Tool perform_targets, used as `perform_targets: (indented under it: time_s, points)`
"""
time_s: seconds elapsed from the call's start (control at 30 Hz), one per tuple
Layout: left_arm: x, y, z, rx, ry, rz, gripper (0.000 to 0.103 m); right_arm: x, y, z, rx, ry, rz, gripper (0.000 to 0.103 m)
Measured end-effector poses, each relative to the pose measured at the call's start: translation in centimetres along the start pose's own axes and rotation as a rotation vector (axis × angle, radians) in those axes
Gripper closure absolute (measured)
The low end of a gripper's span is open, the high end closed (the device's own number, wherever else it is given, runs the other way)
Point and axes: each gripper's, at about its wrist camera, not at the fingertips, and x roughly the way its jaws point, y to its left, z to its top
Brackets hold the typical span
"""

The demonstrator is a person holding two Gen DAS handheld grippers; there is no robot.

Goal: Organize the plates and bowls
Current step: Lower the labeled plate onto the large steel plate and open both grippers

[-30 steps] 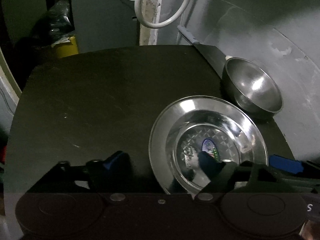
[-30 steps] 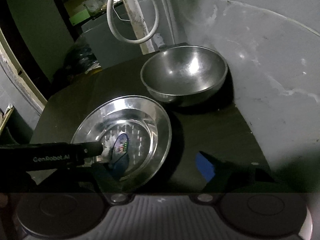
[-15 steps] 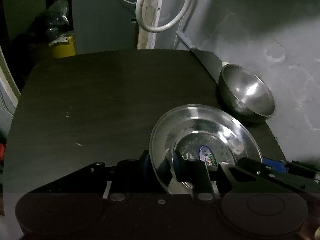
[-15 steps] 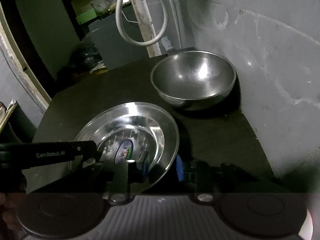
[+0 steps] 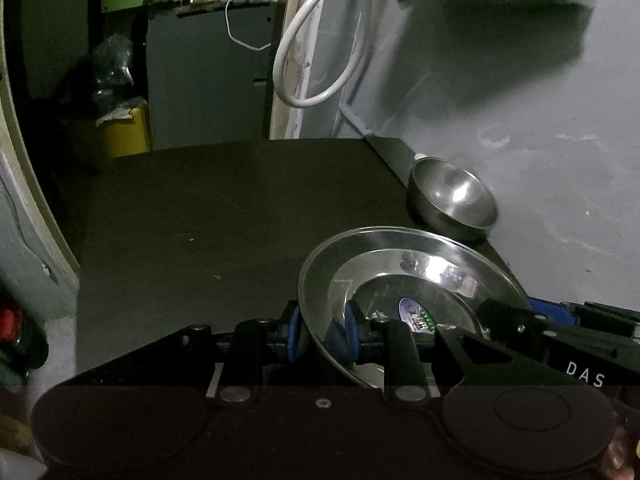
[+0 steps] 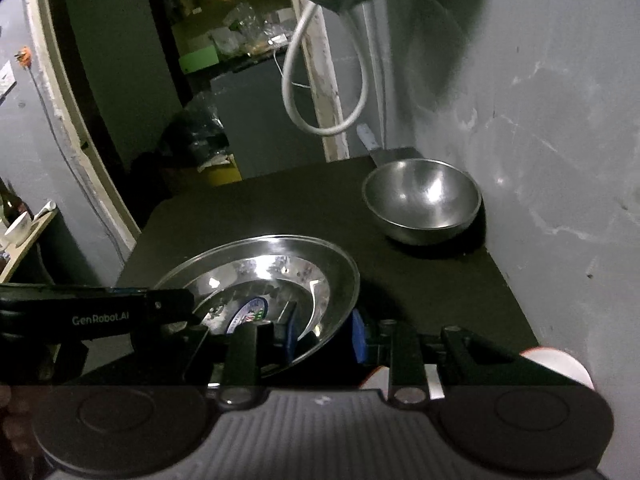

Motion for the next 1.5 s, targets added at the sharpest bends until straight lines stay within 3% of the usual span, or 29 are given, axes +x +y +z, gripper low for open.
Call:
perform_targets:
  time_s: [0.33,0.7,1.13,1.5]
  points:
    - [-5.2,1.6,-4.4,0.068,-0.004,-0.004,0.077,-4.6,4.2,-4.6,0.008,0.002,-0.011,0.072]
    - [-6.4,2.1,-10.2,0.155,0.031,0.001,0.072,-6.4,5.9,-9.4,0.03,0.053,-0.031,0.072]
    - [-5.3,0.0,-11.5,0.248,0.032,0.015,0.07,-6.6,5.5,-11.1,0.053,0.082,-0.073,0.072]
    - [-4.5,-0.5,-11.7,0.267,0.048,0.043,0.068,-6.2,5.5,-11.6,0.03,0.096,-0.07,0.072]
